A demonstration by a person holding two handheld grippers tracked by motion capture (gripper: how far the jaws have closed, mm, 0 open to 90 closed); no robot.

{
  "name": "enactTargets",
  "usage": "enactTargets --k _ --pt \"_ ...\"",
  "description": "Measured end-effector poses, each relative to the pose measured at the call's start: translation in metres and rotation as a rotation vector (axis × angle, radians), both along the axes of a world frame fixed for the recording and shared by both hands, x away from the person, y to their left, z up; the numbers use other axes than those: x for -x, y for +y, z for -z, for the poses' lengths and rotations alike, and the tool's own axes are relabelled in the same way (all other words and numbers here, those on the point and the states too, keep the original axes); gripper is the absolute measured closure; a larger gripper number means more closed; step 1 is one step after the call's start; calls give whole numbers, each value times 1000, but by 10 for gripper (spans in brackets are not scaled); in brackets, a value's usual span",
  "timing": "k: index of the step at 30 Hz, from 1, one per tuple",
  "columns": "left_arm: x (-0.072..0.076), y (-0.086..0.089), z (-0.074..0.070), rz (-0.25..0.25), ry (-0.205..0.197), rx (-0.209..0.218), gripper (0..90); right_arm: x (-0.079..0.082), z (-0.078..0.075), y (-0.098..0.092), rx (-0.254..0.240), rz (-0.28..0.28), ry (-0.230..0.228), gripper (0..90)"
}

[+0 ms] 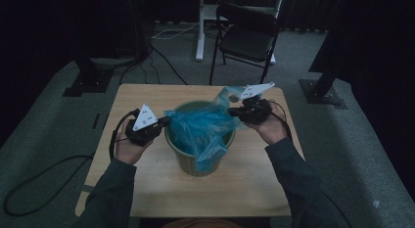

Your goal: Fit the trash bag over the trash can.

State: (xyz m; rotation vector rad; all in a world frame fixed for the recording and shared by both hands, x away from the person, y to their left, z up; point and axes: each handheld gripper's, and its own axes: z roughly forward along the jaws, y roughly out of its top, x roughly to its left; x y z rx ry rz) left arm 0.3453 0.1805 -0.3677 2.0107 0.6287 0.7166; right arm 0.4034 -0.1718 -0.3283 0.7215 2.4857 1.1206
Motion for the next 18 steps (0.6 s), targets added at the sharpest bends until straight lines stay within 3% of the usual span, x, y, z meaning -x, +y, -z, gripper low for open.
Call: enactTargets --k 14,18 --pt "-1 11 2 -20 17 21 889 -1 3 -24 -34 74 29 900" --pt "-2 10 1 -14 34 21 823 0 4 -24 -39 65 39 900"
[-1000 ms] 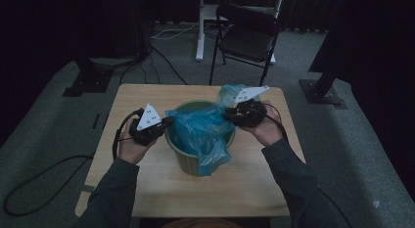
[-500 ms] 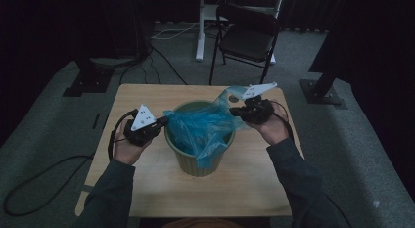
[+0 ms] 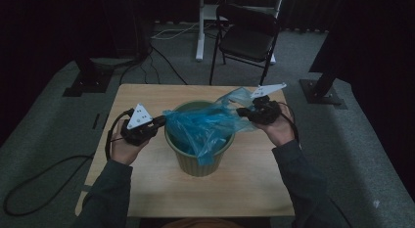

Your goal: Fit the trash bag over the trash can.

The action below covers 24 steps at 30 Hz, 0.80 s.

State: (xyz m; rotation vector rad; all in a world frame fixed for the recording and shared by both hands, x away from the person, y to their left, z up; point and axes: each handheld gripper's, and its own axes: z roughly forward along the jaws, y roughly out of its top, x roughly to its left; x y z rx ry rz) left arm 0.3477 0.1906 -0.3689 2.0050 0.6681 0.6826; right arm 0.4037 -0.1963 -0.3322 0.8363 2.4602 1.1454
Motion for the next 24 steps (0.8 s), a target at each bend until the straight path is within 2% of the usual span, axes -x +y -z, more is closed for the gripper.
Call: enactTargets --k 3,7,11,18,24 --pt "-1 1 -1 -7 6 12 777 1 1 2 -1 -11 3 900" --pt "-2 6 -2 -10 19 54 703 3 0 4 1 -25 3 900" --pt "0 9 -3 -8 24 68 648 3 0 6 0 -33 6 900" --pt "6 19 -12 23 19 152 588 5 0 10 5 -47 10 900" --pt "13 15 -25 75 13 195 566 7 0 13 -5 -62 13 900"
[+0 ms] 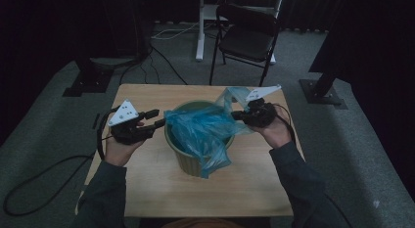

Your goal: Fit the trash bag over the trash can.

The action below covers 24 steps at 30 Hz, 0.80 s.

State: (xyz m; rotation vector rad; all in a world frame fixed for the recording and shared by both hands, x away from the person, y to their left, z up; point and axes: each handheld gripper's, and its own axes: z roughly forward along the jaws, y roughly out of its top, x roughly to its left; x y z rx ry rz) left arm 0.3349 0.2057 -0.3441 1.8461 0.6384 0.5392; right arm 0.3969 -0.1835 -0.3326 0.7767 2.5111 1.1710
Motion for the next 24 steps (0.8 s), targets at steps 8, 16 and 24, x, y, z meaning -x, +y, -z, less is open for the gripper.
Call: enactTargets --k 8,16,24 --pt "-1 -24 -11 68 -7 10 534 1 2 4 4 -13 4 900" --pt "1 -59 -17 108 -31 -75 463 4 2 5 5 -20 2 900" --pt "-11 -64 -3 21 6 -172 720 7 0 1 2 -19 -5 900"
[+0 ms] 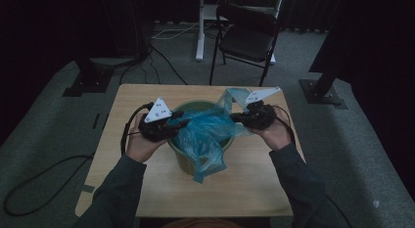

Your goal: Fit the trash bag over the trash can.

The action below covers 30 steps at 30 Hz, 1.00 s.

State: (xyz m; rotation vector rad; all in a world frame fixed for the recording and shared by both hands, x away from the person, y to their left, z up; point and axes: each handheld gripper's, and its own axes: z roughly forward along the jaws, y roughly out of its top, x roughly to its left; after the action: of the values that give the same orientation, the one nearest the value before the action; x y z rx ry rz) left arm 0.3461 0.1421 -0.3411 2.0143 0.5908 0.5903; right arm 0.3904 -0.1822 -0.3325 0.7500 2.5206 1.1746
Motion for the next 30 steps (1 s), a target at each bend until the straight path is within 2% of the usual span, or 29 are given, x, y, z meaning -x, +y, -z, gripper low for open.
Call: enactTargets --k 1,2,3,4,9,10,13,14,16,20,25,30 --pt "0 0 0 0 0 0 771 0 0 0 0 0 0 900" --pt "-1 4 2 -15 4 -2 771 1 -1 -1 0 2 -1 900" --pt "-2 6 3 -21 3 -3 844 2 -1 -5 -2 8 -2 900" --pt "-2 8 3 -25 4 -3 868 2 -1 -7 0 13 -3 900" --pt "-2 15 5 -50 1 -2 887 2 2 -14 8 32 7 900" --pt "-2 15 5 -50 -2 -2 887 2 2 -15 6 23 16 880" --pt "-2 13 4 -51 -9 -1 885 7 -1 -14 -4 -16 -5 783" --pt "-2 13 4 -51 -9 -1 885 7 -1 -14 -4 -16 -5 783" --pt "-2 10 3 -49 -14 -6 884 14 -8 -12 -25 -54 -41 729" --pt "-2 7 3 -48 -20 -15 884 24 -18 -12 -41 -104 -80 680" --pt "-4 5 3 -58 -18 -13 884 31 -27 -17 -74 -142 -80 672" --pt "-8 4 2 -70 -22 -12 884 37 -29 -17 -88 -212 -48 661"
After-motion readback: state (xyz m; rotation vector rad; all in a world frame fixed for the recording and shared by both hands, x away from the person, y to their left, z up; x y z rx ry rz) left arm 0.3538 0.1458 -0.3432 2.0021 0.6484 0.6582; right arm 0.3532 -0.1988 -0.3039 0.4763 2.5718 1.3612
